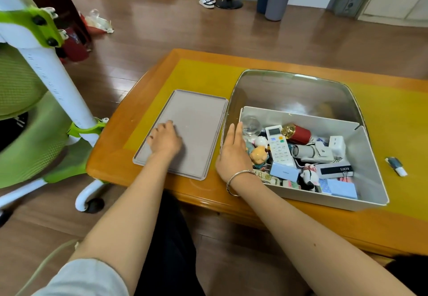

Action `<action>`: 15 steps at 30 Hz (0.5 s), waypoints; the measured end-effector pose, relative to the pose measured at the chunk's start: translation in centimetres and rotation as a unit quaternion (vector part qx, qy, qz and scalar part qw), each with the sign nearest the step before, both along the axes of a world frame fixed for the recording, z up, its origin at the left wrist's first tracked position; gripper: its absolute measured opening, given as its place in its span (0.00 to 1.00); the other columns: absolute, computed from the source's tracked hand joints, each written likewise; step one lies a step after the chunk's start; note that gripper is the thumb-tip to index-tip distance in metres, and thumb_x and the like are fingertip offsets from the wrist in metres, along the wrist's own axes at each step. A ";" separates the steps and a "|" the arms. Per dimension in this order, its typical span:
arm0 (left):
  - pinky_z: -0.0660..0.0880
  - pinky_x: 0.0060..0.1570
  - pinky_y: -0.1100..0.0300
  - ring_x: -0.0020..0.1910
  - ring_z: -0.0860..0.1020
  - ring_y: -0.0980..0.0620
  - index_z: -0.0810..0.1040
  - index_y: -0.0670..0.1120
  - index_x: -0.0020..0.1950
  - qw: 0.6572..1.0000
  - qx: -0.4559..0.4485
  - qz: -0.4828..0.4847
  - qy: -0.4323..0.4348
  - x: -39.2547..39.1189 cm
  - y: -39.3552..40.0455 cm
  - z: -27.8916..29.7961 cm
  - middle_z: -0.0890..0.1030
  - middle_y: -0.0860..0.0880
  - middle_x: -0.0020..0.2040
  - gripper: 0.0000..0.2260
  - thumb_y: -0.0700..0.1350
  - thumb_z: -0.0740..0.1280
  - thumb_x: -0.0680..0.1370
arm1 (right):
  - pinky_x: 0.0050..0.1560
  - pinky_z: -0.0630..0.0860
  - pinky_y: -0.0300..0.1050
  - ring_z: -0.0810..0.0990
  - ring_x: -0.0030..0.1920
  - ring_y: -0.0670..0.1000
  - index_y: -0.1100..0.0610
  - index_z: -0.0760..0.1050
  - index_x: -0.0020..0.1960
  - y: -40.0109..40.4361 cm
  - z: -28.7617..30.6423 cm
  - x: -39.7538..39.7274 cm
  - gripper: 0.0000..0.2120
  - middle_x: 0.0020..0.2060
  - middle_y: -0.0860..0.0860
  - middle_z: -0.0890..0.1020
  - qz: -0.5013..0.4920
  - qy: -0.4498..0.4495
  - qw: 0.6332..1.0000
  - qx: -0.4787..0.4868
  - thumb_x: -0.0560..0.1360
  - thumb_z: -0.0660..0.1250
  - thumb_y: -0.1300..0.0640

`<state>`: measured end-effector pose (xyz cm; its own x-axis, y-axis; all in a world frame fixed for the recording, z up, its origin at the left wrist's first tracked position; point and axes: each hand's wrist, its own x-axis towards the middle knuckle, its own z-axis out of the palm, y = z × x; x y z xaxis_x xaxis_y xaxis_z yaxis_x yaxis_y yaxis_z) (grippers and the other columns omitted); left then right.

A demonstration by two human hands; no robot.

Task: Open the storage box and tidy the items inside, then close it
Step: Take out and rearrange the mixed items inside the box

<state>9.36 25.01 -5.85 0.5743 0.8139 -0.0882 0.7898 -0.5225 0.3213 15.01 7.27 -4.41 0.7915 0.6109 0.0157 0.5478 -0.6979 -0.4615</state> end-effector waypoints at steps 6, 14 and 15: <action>0.51 0.71 0.37 0.75 0.52 0.41 0.57 0.52 0.75 0.988 -0.059 -0.116 0.078 1.5 -7.9 -0.9 0.54 0.44 0.77 0.27 0.60 0.56 0.79 | 0.73 0.55 0.48 0.48 0.76 0.55 0.57 0.36 0.76 -1.2 0.8 0.9 0.36 0.76 0.53 0.37 0.042 0.045 0.998 0.029 0.79 0.57 0.56; 0.38 0.69 0.34 0.76 0.37 0.42 0.42 0.54 0.78 0.989 -0.026 -0.100 0.105 1.2 -9.2 -4.1 0.40 0.46 0.79 0.25 0.58 0.44 0.83 | 0.75 0.47 0.49 0.47 0.76 0.51 0.55 0.46 0.77 -6.0 1.2 2.1 0.33 0.77 0.53 0.48 0.074 -0.060 0.995 -0.021 0.79 0.50 0.41; 0.38 0.68 0.33 0.76 0.37 0.42 0.42 0.54 0.78 0.990 -0.020 -0.098 0.102 1.1 -8.9 -4.3 0.40 0.46 0.79 0.25 0.58 0.43 0.83 | 0.75 0.46 0.50 0.47 0.76 0.51 0.55 0.46 0.77 -6.5 1.3 2.5 0.32 0.77 0.52 0.48 0.065 -0.061 0.996 -0.028 0.79 0.50 0.40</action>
<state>10.42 16.08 -10.11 0.6871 0.6826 -0.2489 0.7257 -0.6614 0.1897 17.55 0.76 -3.15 0.6995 0.7112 0.0696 0.6853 -0.6400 -0.3473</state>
